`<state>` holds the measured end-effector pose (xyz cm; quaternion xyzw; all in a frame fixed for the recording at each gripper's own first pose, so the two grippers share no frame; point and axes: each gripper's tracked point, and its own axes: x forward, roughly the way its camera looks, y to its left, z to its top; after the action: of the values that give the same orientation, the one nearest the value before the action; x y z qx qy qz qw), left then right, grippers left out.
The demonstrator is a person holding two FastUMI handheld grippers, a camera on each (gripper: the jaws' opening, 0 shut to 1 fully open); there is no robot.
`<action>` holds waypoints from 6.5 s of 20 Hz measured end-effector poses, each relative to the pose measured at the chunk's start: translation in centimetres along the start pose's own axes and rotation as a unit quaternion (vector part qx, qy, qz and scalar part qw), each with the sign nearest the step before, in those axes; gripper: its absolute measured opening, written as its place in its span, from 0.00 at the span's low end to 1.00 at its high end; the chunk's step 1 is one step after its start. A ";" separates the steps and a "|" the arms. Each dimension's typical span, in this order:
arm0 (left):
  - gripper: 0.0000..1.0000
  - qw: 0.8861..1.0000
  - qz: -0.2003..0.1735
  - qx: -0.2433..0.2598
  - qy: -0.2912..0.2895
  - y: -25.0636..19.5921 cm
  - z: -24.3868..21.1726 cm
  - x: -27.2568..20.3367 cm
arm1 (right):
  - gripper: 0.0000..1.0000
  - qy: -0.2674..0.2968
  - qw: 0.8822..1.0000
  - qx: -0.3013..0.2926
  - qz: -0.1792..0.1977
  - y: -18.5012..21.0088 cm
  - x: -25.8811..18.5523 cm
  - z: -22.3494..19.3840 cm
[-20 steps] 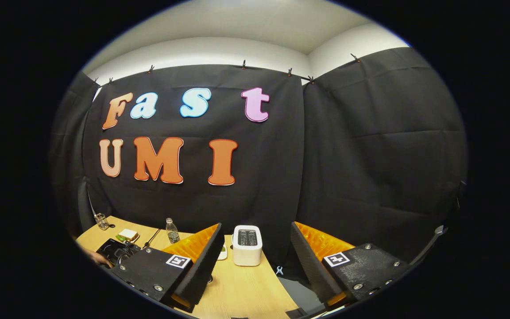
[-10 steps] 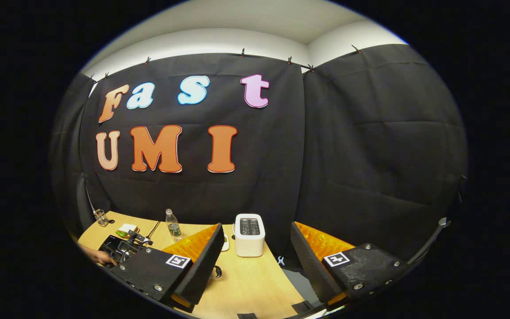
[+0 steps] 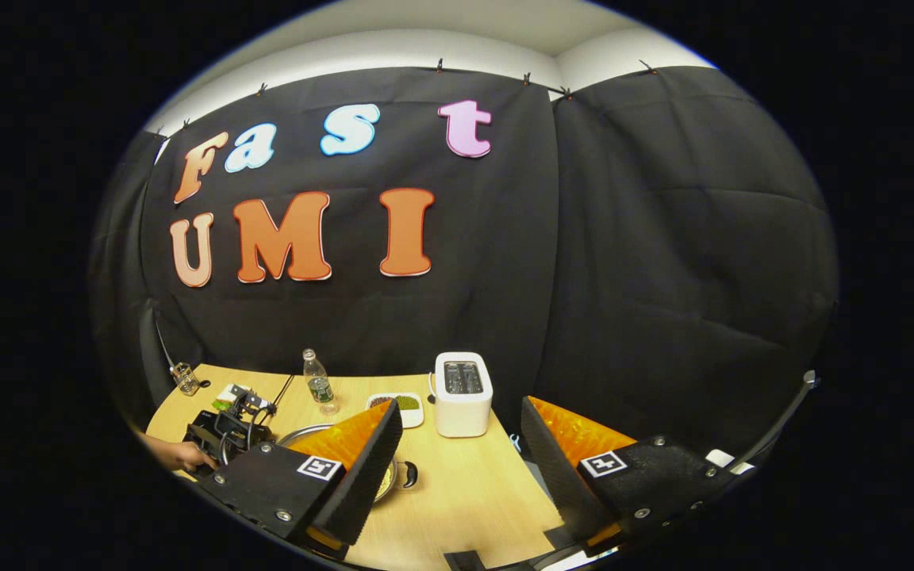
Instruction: First push the handle of the pot to place it horizontally, then grasp the pot with both hands and set it on the induction cooktop.
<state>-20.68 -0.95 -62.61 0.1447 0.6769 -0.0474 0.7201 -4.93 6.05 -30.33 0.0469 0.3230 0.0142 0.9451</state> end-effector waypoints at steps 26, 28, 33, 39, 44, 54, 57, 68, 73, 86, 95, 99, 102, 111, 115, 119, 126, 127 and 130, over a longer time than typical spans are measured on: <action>0.89 0.993 -0.057 -0.062 -0.078 -0.3 6.3 0.4 | 0.95 0.273 0.960 0.014 0.055 10.8 17.0 -21.1; 0.93 0.993 -0.058 -0.069 -0.070 -0.7 6.0 1.4 | 0.95 0.286 0.957 0.012 0.050 10.8 17.9 -22.2; 0.94 0.994 -0.055 -0.073 -0.067 -1.5 5.9 2.7 | 0.95 0.318 0.947 -0.001 0.047 11.4 19.7 -25.3; 0.81 0.993 -0.038 -0.081 -0.082 -1.1 6.3 3.7 | 0.94 0.347 0.937 0.000 0.028 11.6 21.0 -28.5; 0.81 0.994 -0.031 -0.072 -0.082 -1.7 6.7 4.8 | 0.82 0.356 0.934 0.010 0.005 9.9 21.1 -30.0; 0.86 0.992 -0.016 -0.083 -0.096 -2.0 6.7 5.7 | 0.68 0.362 0.931 0.038 0.009 9.9 20.5 -30.4; 0.79 0.992 -0.017 -0.086 -0.092 -2.0 6.4 5.6 | 0.61 0.387 0.921 0.045 0.006 10.2 20.1 -30.7; 0.77 0.985 0.014 -0.085 -0.152 0.2 7.9 -3.0 | 0.55 0.348 0.935 0.035 0.057 11.4 20.8 -29.3; 0.77 0.977 0.048 -0.092 -0.187 1.8 8.5 -9.6 | 0.55 0.320 0.942 0.014 0.100 12.0 22.1 -28.3; 0.76 0.957 0.150 -0.155 -0.194 11.3 2.0 -22.8 | 0.54 0.298 0.928 -0.020 0.223 17.5 27.7 -31.1; 0.77 0.957 0.136 -0.157 -0.203 23.7 3.1 -22.4 | 0.54 0.289 0.932 -0.025 0.217 18.2 26.5 -31.7; 0.77 0.959 0.130 -0.154 -0.200 29.0 3.3 -20.7 | 0.54 0.295 0.931 -0.022 0.211 17.5 26.2 -31.4; 0.77 0.963 0.117 -0.146 -0.193 31.7 3.3 -18.7 | 0.54 0.300 0.933 -0.020 0.198 17.5 26.2 -30.8; 0.77 0.976 0.067 -0.133 -0.157 33.4 3.2 -10.8 | 0.54 0.333 0.932 -0.010 0.146 15.9 24.1 -28.9; 0.77 0.979 0.059 -0.135 -0.138 33.3 2.8 -8.2 | 0.54 0.347 0.928 -0.013 0.137 16.1 24.8 -29.3; 0.77 0.981 0.058 -0.137 -0.125 33.0 3.0 -7.4 | 0.55 0.358 0.924 -0.014 0.134 16.0 25.3 -29.1; 0.77 0.983 0.050 -0.139 -0.105 33.1 3.3 -7.1 | 0.55 0.372 0.920 -0.011 0.126 15.9 25.1 -28.8; 0.77 0.983 0.048 -0.140 -0.104 33.1 3.2 -7.0 | 0.55 0.373 0.919 -0.010 0.124 15.9 25.1 -28.7; 0.76 0.982 0.040 -0.153 -0.101 33.0 3.2 -5.9 | 0.55 0.375 0.919 -0.015 0.122 16.0 25.0 -28.6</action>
<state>-9.38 28.85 -51.86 0.0538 0.5936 0.0715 0.7997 -2.59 25.63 -66.54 0.0631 0.6450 0.1502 0.7467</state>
